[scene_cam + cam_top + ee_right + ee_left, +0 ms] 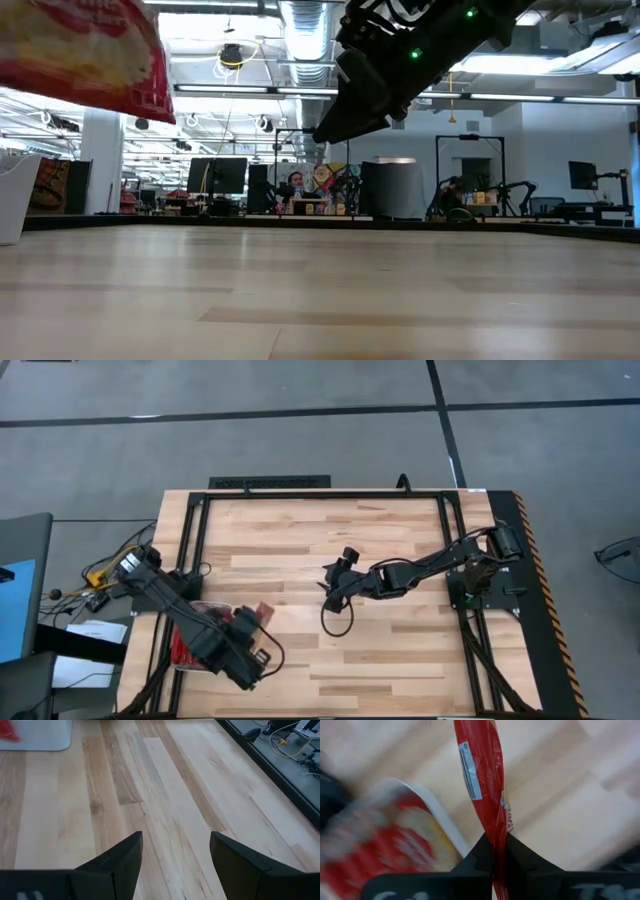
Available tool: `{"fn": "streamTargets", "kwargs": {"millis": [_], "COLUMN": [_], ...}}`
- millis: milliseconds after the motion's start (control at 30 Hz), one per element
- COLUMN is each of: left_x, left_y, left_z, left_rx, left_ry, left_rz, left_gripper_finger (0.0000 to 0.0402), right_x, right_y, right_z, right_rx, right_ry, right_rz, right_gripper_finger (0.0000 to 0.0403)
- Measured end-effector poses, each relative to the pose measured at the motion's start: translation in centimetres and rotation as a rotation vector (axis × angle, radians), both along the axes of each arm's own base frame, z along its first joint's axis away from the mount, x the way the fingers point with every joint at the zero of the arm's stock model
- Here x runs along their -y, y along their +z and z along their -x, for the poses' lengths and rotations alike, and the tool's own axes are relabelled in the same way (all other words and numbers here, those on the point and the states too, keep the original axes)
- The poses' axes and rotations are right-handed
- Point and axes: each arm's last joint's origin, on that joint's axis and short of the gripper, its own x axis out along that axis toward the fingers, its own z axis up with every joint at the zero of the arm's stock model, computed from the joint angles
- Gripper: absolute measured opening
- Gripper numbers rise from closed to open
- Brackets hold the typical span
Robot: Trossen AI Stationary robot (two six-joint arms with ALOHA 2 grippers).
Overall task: Sort popcorn bags into baskets
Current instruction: Put the red popcorn bag into the white bin
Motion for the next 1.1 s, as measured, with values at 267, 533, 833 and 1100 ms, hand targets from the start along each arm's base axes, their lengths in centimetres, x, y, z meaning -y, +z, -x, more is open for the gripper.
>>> {"fn": "streamTargets", "kwargs": {"millis": [267, 533, 833, 1100], "left_x": [0.9, -0.2, -2.1, -2.4], "left_y": [-1.8, -3.3, -2.4, -4.1], "left_z": [1.2, 3.5, 7.8, 9.3], "left_rx": [-0.129, -0.24, -0.228, -0.212], "left_ry": [0.051, 0.111, 0.21, 0.338], "left_rz": [0.056, 0.082, 0.124, 0.086], "left_gripper_finger": [0.0003, 0.0004, 0.0005, 0.0006], "right_x": [0.4, 0.3, 0.2, 0.3], "right_y": [0.1, 0.1, 0.1, 0.1], "right_z": [-0.2, -0.2, -0.1, -0.1], "right_rx": [0.016, 0.014, 0.014, 0.013], "right_ry": [0.013, 0.023, 0.018, 0.017], "right_rz": [-0.022, -0.028, -0.036, -0.035], "right_gripper_finger": [0.0255, 0.0255, 0.0255, 0.0255]}}
